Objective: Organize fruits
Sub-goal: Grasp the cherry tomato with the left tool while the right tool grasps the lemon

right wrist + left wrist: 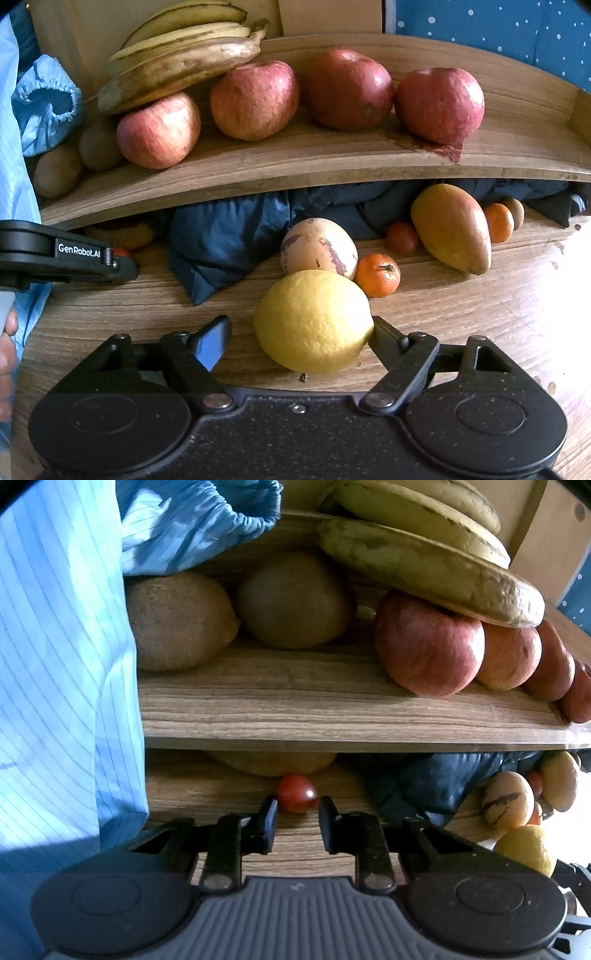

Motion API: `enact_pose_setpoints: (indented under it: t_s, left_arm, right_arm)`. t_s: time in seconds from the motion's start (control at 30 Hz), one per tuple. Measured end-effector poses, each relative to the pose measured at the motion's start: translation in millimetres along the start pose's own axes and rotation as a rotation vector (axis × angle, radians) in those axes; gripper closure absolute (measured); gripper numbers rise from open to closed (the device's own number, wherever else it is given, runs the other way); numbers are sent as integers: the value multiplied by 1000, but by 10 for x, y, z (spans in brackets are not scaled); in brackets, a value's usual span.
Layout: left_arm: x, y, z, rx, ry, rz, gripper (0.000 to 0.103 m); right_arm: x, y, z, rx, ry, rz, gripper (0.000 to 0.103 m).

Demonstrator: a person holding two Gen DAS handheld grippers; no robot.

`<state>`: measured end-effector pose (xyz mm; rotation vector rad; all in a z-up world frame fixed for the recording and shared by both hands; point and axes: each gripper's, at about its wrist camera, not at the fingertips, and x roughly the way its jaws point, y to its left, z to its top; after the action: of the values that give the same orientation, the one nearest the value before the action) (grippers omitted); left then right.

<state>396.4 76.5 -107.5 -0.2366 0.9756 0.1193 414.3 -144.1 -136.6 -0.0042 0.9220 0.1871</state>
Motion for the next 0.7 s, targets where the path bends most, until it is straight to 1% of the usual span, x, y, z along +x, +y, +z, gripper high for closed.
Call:
enact_pose_setpoints:
  t_s: [0.17,0.33,0.43,0.57,0.7]
  left_arm:
    - [-14,25,-13,-1,-1,-9,81]
    - [-16,11,-34,1,-1,-10,81]
    - [-4,-4,-27,3,0,-10,81]
    - [-2,-14,-12,3,-3,-4,74]
    - [4,-21,17,-3,-4,0,71]
  right_arm:
    - [12,-6,4,2,-1,-4,24]
    - [32,-19,3,9,1,-17,32]
    - [38,-38,7,10,2,-18,33]
    - [41,-51,7,10,2,-18,33]
    - [40,-50,8,9,2,-18,33]
